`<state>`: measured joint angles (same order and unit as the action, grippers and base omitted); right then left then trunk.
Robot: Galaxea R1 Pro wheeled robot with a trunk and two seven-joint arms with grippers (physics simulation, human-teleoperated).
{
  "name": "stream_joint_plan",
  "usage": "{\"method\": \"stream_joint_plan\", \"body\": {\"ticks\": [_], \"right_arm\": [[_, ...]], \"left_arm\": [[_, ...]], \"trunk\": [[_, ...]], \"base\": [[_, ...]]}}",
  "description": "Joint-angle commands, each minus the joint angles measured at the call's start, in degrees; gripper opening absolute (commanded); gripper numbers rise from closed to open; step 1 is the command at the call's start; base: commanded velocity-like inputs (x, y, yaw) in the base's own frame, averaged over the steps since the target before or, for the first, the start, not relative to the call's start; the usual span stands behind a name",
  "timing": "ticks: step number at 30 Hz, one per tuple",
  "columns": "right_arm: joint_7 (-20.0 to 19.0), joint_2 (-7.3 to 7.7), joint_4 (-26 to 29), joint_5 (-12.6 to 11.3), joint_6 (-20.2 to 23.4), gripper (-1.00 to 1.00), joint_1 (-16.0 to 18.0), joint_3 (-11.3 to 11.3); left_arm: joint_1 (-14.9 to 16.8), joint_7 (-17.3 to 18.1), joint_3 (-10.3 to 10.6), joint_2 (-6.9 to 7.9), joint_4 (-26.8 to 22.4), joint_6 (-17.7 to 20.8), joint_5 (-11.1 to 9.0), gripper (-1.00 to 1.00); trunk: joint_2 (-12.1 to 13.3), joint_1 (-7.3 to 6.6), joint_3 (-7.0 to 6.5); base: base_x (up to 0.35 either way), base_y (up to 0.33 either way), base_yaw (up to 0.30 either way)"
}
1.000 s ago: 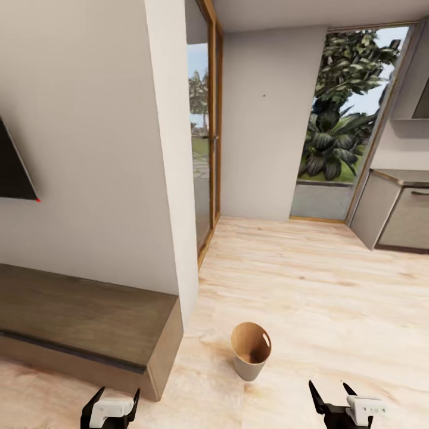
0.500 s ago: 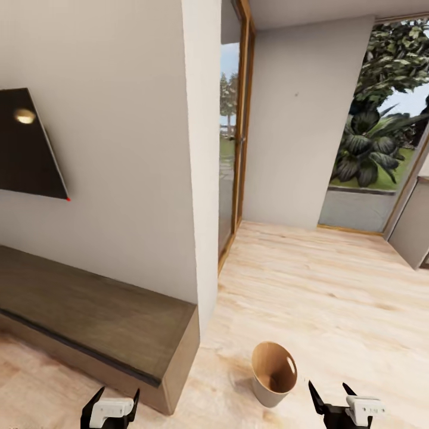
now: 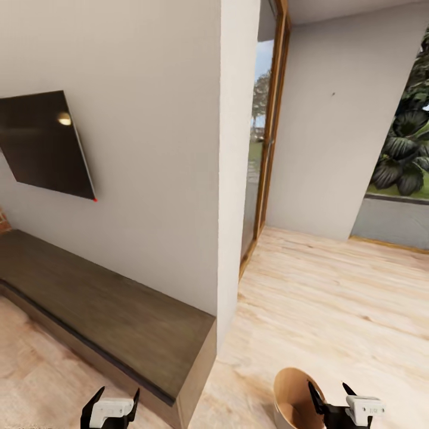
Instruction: Put the three can of soda from the living room inside the tash can in the kitchen.
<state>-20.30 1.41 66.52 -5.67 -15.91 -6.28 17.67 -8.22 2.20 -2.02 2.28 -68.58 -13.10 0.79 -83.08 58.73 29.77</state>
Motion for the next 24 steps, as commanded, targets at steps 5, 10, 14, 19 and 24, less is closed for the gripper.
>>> {"method": "stream_joint_plan", "body": {"ticks": [5, 10, 14, 19, 24], "right_arm": [[0.0, 0.0, 0.0, 0.0, 0.0, 1.0, 0.0, 0.0], [0.0, 0.0, 0.0, 0.0, 0.0, 1.0, 0.0, 0.0], [0.0, 0.0, 0.0, 0.0, 0.0, 1.0, 0.0, 0.0], [0.0, 0.0, 0.0, 0.0, 0.0, 1.0, 0.0, 0.0], [0.0, 0.0, -0.1, 0.1, 0.0, 1.0, 0.0, 0.0]], "left_arm": [[0.0, 0.0, 0.0, -0.03, 0.0, 0.0, 0.0, 1.0], [0.0, 0.0, 0.0, -0.08, 0.0, 0.0, 0.0, 1.0], [0.0, 0.0, 0.0, -0.08, 0.0, 0.0, 0.0, 1.0], [0.0, 0.0, 0.0, -0.09, 0.0, 0.0, 0.0, 1.0], [0.0, 0.0, 0.0, -0.09, 0.0, 0.0, 0.0, 1.0]], "trunk": [[0.0, 0.0, -0.1], [0.0, 0.0, -0.13], [0.0, 0.0, -0.13], [0.0, 0.0, -0.13], [0.0, 0.0, -0.14]], "base": [[0.225, -0.109, 0.224], [0.216, -0.192, 0.076], [0.182, -0.228, 0.023], [0.164, -0.242, 0.007], [0.152, -0.246, 0.001]]}}
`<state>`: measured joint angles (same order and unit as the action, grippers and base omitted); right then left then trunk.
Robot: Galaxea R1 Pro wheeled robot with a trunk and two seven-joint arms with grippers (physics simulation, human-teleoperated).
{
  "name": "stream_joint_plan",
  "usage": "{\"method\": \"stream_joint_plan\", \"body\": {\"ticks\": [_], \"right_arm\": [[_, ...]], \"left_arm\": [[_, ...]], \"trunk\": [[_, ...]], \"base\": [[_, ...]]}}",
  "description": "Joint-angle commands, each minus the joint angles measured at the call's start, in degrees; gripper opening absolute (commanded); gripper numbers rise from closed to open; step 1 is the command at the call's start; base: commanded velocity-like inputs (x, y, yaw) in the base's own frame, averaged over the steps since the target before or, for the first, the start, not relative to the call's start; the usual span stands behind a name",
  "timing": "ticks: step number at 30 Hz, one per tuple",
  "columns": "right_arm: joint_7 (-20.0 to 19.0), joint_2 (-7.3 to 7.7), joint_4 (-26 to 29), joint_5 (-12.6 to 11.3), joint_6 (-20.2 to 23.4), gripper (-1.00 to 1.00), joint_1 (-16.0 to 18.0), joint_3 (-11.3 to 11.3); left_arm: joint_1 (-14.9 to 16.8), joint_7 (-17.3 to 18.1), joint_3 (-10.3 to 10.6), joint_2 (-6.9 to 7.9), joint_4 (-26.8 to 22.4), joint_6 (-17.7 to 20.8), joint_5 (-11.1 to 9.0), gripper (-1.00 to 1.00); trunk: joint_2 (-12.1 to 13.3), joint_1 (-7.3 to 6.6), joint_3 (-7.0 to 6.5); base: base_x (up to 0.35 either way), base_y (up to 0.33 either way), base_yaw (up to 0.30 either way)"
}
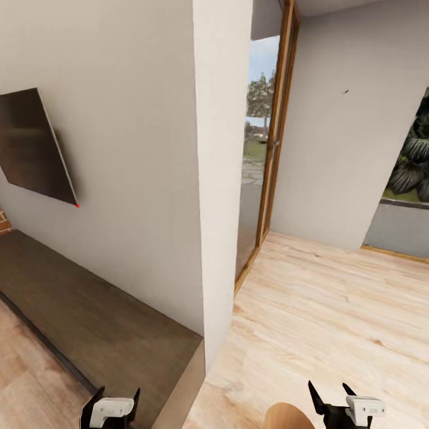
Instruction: Put the three can of soda from the living room inside the tash can in the kitchen.
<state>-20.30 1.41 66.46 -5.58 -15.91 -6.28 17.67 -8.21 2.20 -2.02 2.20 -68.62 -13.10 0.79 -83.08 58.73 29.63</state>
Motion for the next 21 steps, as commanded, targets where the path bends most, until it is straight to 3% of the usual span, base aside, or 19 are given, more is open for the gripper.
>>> {"method": "stream_joint_plan", "body": {"ticks": [1, 14, 18, 19, 21], "right_arm": [[0.0, 0.0, 0.0, 0.0, 0.0, 1.0, 0.0, 0.0], [-0.1, -0.01, 0.0, 0.1, 0.1, 1.0, 0.0, -0.2], [-0.1, 0.04, 0.1, 1.0, 1.0, 1.0, 0.0, -1.1], [-0.1, 0.05, 0.2, 1.2, 1.9, 1.0, 0.1, -1.2], [-0.1, 0.2, 0.9, 1.9, 9.3, 1.0, 1.1, -1.5]], "left_arm": [[0.0, 0.0, 0.0, 0.0, 0.0, 0.0, 0.0, 1.0], [0.0, 0.0, 0.0, 0.0, 0.0, -0.1, -0.1, 1.0], [0.0, 0.1, 0.0, 0.0, -0.1, 0.0, -0.1, 1.0], [0.0, 0.1, 0.0, 0.0, -0.1, 0.0, -0.1, 1.0], [0.0, 0.1, 0.0, 0.0, -0.2, 0.0, -0.1, 1.0]], "trunk": [[0.0, 0.0, 0.0], [0.0, 0.0, 0.0], [0.0, 0.0, 0.0], [0.0, 0.0, 0.0], [0.0, 0.0, 0.0]], "base": [[0.133, -0.22, 0.001], [0.033, -0.054, 0.0], [0.002, -0.003, 0.0], [0.001, -0.001, 0.0], [0.0, 0.0, 0.0]]}}
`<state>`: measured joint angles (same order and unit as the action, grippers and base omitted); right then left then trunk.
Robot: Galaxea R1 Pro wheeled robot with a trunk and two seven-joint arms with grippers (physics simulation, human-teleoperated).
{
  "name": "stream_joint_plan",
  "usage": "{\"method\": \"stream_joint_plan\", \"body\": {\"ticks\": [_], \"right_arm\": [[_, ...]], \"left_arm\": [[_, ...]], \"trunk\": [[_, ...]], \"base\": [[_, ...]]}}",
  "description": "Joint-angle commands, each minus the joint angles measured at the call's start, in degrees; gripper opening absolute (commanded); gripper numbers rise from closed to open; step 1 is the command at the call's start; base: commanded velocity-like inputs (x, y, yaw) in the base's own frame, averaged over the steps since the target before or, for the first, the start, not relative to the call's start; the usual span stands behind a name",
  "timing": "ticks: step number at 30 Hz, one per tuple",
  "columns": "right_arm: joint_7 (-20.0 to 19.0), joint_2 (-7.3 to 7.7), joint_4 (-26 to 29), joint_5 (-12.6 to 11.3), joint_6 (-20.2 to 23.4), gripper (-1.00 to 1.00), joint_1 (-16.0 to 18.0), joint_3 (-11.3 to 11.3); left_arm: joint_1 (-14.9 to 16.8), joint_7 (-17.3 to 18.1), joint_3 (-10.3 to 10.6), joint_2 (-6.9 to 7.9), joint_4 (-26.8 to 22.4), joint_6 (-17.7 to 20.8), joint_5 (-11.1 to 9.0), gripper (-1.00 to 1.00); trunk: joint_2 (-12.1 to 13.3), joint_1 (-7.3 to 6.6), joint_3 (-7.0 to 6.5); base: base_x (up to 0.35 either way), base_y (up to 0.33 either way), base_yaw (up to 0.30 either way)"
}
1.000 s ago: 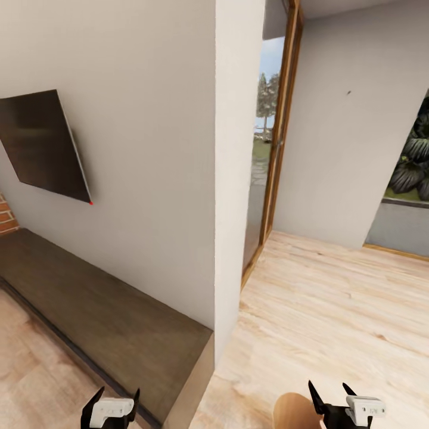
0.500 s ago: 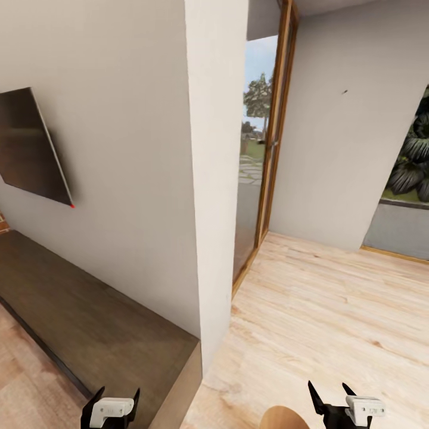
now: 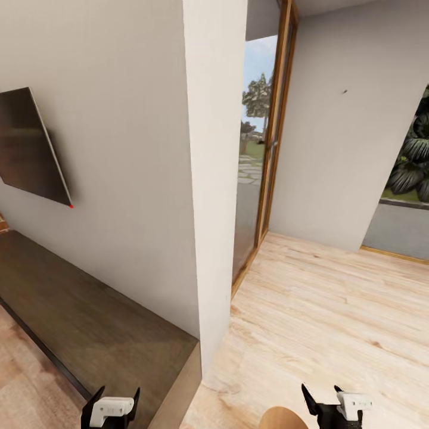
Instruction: Put the three can of soda from the living room inside the tash can in the kitchen.
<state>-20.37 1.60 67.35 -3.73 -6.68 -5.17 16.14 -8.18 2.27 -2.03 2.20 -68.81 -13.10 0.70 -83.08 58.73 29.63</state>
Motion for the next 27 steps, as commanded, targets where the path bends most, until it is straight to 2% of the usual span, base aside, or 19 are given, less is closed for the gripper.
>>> {"method": "stream_joint_plan", "body": {"ticks": [1, 2, 3, 4, 7, 10, 11, 12, 15, 16, 18, 19, 22, 23, 24, 25, 27], "right_arm": [[0.0, 0.14, 0.4, 0.2, 4.1, 1.0, 0.9, -0.1], [0.0, 0.28, 0.7, 0.3, 8.6, 1.0, 2.1, -0.1], [-0.1, 0.64, 1.1, 0.5, 17.8, 1.0, 5.5, -0.1], [-0.1, 0.93, 1.1, 0.6, 22.3, 1.0, 7.7, -0.1], [-0.1, 2.58, -0.2, 1.9, 33.8, 1.0, 15.2, -0.2], [-0.1, 4.59, -4.1, 4.6, 42.3, 1.0, 22.6, -0.3], [-0.1, 5.71, -8.6, 6.9, 46.7, 1.0, 27.9, -0.3], [0.0, 8.99, -25.4, 12.1, 51.7, 1.0, 41.0, -0.3], [0.4, 11.95, -41.2, 16.1, 52.4, 1.0, 51.2, -0.3], [0.9, 13.37, -48.5, 17.9, 51.4, 1.0, 56.7, -0.3], [1.2, 14.18, -53.0, 19.1, 50.6, 1.0, 60.5, -0.3], [1.4, 14.67, -55.8, 19.9, 50.1, 1.0, 62.9, -0.2], [1.5, 15.06, -58.4, 20.5, 49.7, 1.0, 65.0, -0.2], [1.5, 15.06, -58.4, 20.5, 49.7, 1.0, 65.0, -0.2], [1.3, 15.2, -59.3, 20.8, 49.6, 1.0, 65.8, -0.3], [1.1, 15.32, -60.5, 21.0, 49.5, 1.0, 66.6, -0.4], [1.0, 15.35, -60.9, 21.1, 49.7, 1.0, 66.8, -0.4]], "left_arm": [[0.0, 0.0, 0.0, -0.02, -0.1, 0.0, 0.0, 1.0], [0.0, 0.0, 0.0, -0.03, -0.1, 0.0, 0.0, 1.0], [0.0, 0.0, 0.0, -0.05, -0.2, 0.0, 0.0, 1.0], [0.0, 0.0, 0.0, -0.04, -0.2, 0.0, 0.0, 1.0], [0.0, 0.0, -0.1, -0.04, -0.3, 0.0, 0.0, 1.0], [-0.1, 0.0, -0.1, -0.02, -0.4, 0.0, 0.0, 1.0], [-0.1, 0.0, -0.1, -0.03, -0.5, 0.0, 0.0, 1.0], [-0.1, 0.1, -0.1, -0.01, -0.8, 0.0, 0.0, 1.0], [-0.1, 0.2, -0.1, -0.01, -1.6, 0.0, 0.0, 1.0], [-0.2, 0.2, -0.1, -0.04, -2.5, 0.0, 0.0, 1.0], [-0.2, 0.2, -0.1, -0.02, -4.3, 0.2, -0.1, 1.0], [-0.2, 0.2, -0.2, -0.05, -7.3, 0.6, -0.1, 1.0], [-0.2, 0.2, -0.2, 0.05, -12.7, 2.0, -0.1, 1.0], [-0.2, 0.2, -0.2, 0.05, -12.7, 2.0, -0.1, 1.0], [-0.2, 0.2, -0.2, 0.1, -16.0, 4.7, -0.1, 1.0], [-0.2, 0.3, -0.2, 0.2, -19.6, 11.0, -0.2, 1.0], [0.0, 0.3, -0.2, 0.19, -20.5, 14.9, -0.2, 1.0]], "trunk": [[0.0, 0.0, 0.0], [0.0, 0.0, 0.0], [0.0, 0.0, 0.0], [0.0, 0.0, 0.0], [0.0, 0.0, 0.0], [0.0, 0.0, 0.0], [0.0, 0.0, 0.0], [0.0, 0.0, 0.0], [0.0, 0.0, 0.0], [0.0, 0.0, 0.0], [0.0, 0.0, 0.0], [-0.4, 0.22, 0.18], [-1.6, 0.88, 0.72], [-2.0, 1.1, 0.9], [-2.4, 1.32, 1.08], [-2.8, 1.54, 1.26], [-3.6, 1.98, 1.62]], "base": [[0.0, 0.0, 0.0], [0.0, 0.0, 0.0], [0.0, 0.0, 0.0], [0.0, 0.0, 0.0], [0.0, 0.0, 0.0], [0.0, 0.0, 0.0], [0.0, 0.0, 0.0], [0.0, 0.0, 0.0], [0.0, 0.0, 0.0], [0.0, 0.0, 0.0], [0.0, 0.0, 0.0], [0.0, 0.0, 0.0], [0.0, 0.0, 0.0], [0.0, 0.0, 0.0], [0.0, 0.0, 0.0], [0.0, 0.0, 0.0], [0.0, 0.0, 0.0]]}}
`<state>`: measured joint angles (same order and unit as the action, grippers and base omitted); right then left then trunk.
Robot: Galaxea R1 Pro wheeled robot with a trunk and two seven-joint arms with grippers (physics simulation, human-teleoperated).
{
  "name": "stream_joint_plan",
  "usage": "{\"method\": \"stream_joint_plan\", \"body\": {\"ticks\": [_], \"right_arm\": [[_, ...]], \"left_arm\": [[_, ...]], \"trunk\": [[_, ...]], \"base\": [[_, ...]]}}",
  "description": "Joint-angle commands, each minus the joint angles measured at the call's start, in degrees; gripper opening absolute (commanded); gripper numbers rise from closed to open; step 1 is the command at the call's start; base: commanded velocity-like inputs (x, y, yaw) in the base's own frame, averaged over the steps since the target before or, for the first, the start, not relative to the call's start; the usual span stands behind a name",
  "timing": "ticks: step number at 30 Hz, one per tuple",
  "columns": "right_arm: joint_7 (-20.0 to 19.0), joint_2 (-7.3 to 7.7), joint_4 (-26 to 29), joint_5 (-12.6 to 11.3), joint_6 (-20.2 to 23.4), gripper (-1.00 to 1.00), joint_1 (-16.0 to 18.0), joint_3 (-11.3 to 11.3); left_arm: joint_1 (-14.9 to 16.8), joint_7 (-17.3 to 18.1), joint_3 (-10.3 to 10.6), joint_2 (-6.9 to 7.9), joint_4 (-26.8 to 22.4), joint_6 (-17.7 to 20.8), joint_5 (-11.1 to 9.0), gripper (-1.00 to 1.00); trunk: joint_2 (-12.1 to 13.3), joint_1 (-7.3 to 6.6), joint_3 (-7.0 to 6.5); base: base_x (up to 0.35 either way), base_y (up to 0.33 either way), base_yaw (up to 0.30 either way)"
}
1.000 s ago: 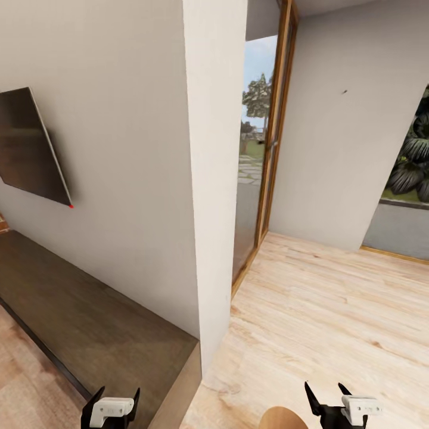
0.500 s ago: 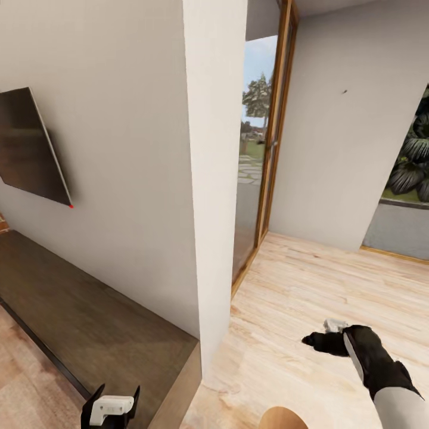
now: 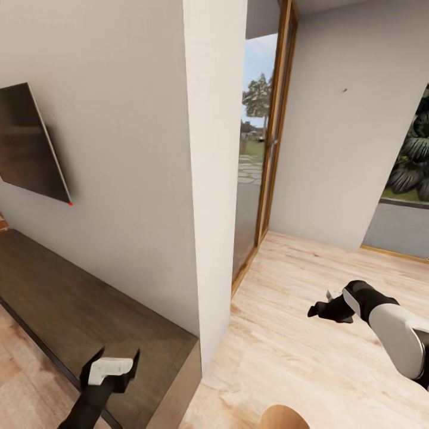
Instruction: Put the three can of soda from the living room inside the tash can in the kitchen.
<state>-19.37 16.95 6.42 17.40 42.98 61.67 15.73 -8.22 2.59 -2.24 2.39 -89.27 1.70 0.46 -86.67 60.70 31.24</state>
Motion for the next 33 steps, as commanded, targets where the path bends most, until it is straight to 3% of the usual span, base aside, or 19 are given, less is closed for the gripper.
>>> {"method": "stream_joint_plan", "body": {"ticks": [1, 4, 8, 9, 16, 25, 33], "right_arm": [[0.0, 0.02, -0.1, 0.0, 0.2, 1.0, 0.1, 0.0], [-0.1, 0.06, -0.6, 0.2, 0.6, 1.0, 0.2, 0.0], [0.2, 0.0, -1.0, 0.2, 0.8, 1.0, 0.3, 0.2], [0.4, -0.03, -1.0, 0.2, 0.8, 1.0, 0.3, 0.2], [0.7, -0.01, -1.0, 0.0, 0.7, 1.0, 0.3, 0.5], [0.6, -0.05, -0.9, -0.2, 0.1, 1.0, 0.3, 0.7], [0.8, -0.57, -1.8, -0.2, -0.2, 1.0, -0.1, 0.8]], "left_arm": [[0.2, 0.0, 0.0, 0.0, -0.4, 1.9, 0.0, 1.0], [1.1, 0.1, 0.0, -0.01, -1.3, 7.3, -0.1, 1.0], [4.8, 0.2, 0.0, -0.09, -1.7, 12.2, -0.1, 1.0], [7.1, 0.2, 0.1, -0.11, -1.8, 14.5, -0.1, 1.0], [13.5, 0.3, 0.3, -0.14, -1.8, 21.2, -0.1, 1.0], [15.5, 0.8, 0.7, 0.01, -1.9, 23.3, 0.1, 1.0], [15.8, 1.0, 2.5, 0.3, -2.0, 24.3, 0.1, 1.0]], "trunk": [[-0.4, 0.23, 0.19], [-1.6, 0.89, 0.72], [-3.2, 1.76, 1.44], [-3.6, 1.98, 1.62], [-6.4, 3.52, 2.88], [-10.0, 5.5, 4.49], [-13.3, 7.25, 5.93]], "base": [[0.0, 0.0, 0.0], [0.0, 0.0, 0.0], [0.0, 0.0, 0.0], [0.0, 0.0, 0.0], [0.0, 0.0, 0.0], [0.0, 0.0, 0.0], [0.0, 0.0, 0.0]]}}
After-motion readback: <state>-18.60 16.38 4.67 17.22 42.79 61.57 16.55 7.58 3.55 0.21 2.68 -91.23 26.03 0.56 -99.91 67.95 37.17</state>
